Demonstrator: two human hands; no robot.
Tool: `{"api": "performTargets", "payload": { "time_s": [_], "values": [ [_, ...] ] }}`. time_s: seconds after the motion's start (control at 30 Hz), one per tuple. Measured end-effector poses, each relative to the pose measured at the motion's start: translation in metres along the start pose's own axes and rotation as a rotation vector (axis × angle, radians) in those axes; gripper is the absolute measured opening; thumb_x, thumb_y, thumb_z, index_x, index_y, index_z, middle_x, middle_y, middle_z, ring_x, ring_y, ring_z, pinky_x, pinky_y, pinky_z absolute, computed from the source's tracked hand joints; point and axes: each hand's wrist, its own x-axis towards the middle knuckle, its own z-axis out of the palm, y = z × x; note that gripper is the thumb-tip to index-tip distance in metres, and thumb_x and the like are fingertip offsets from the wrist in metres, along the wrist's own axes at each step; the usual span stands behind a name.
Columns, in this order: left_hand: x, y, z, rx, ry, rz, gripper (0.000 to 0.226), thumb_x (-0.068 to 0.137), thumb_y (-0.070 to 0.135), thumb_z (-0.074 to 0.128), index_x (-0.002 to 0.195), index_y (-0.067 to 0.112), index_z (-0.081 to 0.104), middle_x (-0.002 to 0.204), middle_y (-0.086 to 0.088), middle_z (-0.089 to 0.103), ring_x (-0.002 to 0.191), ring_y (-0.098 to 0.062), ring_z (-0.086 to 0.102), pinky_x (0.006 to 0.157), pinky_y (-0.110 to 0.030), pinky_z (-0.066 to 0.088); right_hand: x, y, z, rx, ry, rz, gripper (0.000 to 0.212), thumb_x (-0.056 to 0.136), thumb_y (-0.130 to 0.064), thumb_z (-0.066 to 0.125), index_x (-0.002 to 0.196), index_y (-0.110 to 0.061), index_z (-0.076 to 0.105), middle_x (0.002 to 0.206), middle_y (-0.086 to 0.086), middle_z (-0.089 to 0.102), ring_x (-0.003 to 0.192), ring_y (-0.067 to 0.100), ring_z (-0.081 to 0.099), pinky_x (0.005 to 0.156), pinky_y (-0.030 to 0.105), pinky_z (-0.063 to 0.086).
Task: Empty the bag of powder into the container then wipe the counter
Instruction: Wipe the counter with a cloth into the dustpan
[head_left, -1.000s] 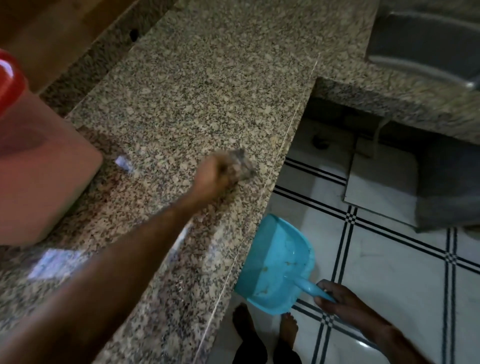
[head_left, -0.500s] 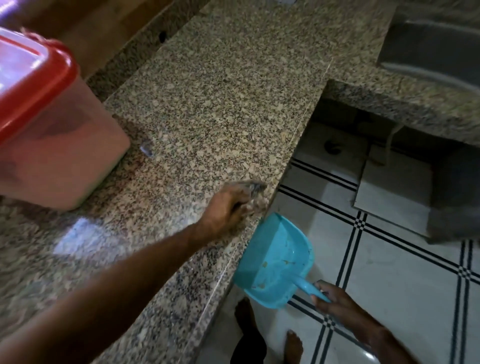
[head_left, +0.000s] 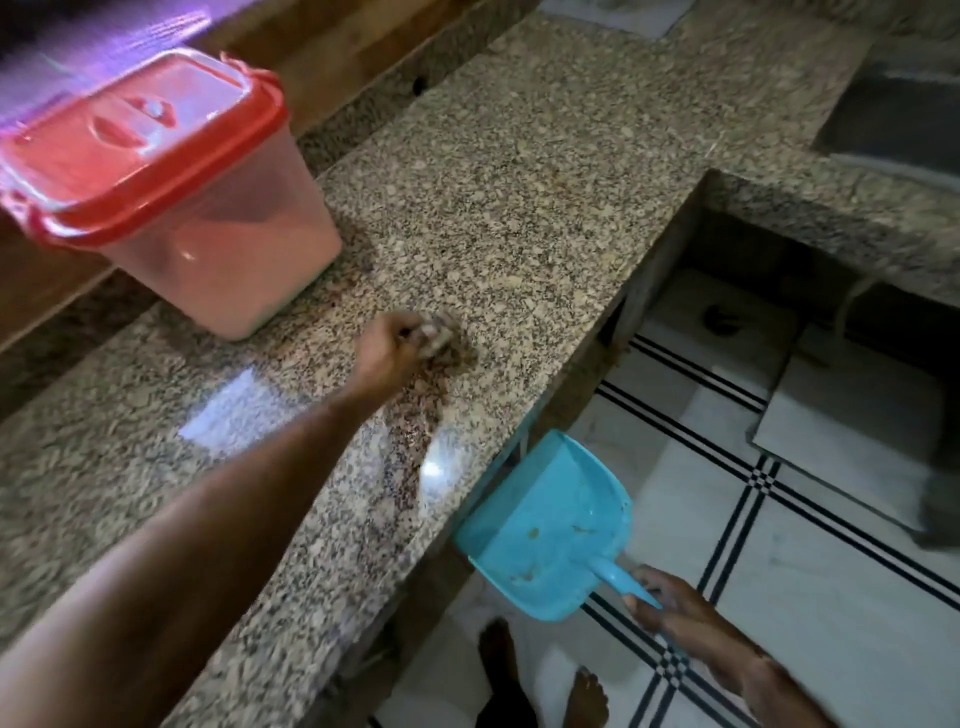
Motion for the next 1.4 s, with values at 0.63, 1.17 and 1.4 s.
{"api": "performTargets", "payload": {
  "time_s": [0.63, 1.17, 1.4],
  "values": [
    [-0.097, -0.035, 0.018, 0.044, -0.226, 0.001, 0.019, 0.101, 0.023, 0.061, 0.085, 0.017, 0.069, 0.099, 0.002, 0.071, 0.084, -0.017, 0.069, 0.065, -0.036, 0.061, -0.039, 0.004, 0.032, -0.125, -0.022, -0.067, 0.039, 0.095, -0.048, 0.068, 0.106, -0.011, 0.064, 0.081, -0.004, 0.059, 0.075, 0.010, 0.057, 0.071, 0.030, 0.038],
    [-0.126, -0.045, 0.021, 0.093, -0.243, 0.209, 0.015, 0.099, 0.016, 0.060, 0.097, 0.018, 0.074, 0.117, 0.011, 0.067, 0.099, 0.002, 0.063, 0.074, -0.020, 0.057, -0.032, -0.007, 0.058, -0.281, -0.035, -0.071, 0.020, 0.097, -0.041, 0.066, 0.098, -0.021, 0.065, 0.072, -0.011, 0.060, 0.069, 0.012, 0.053, 0.069, 0.030, 0.039],
    [-0.216, -0.071, -0.013, 0.247, -0.139, 0.101, 0.032, 0.100, 0.042, 0.053, 0.111, 0.021, 0.075, 0.114, 0.009, 0.069, 0.100, -0.005, 0.064, 0.084, -0.024, 0.055, -0.038, -0.013, 0.053, -0.303, -0.087, -0.135, 0.019, 0.102, -0.025, 0.063, 0.106, -0.006, 0.061, 0.075, -0.005, 0.054, 0.068, 0.008, 0.049, 0.062, 0.023, 0.037]
  ]
}}
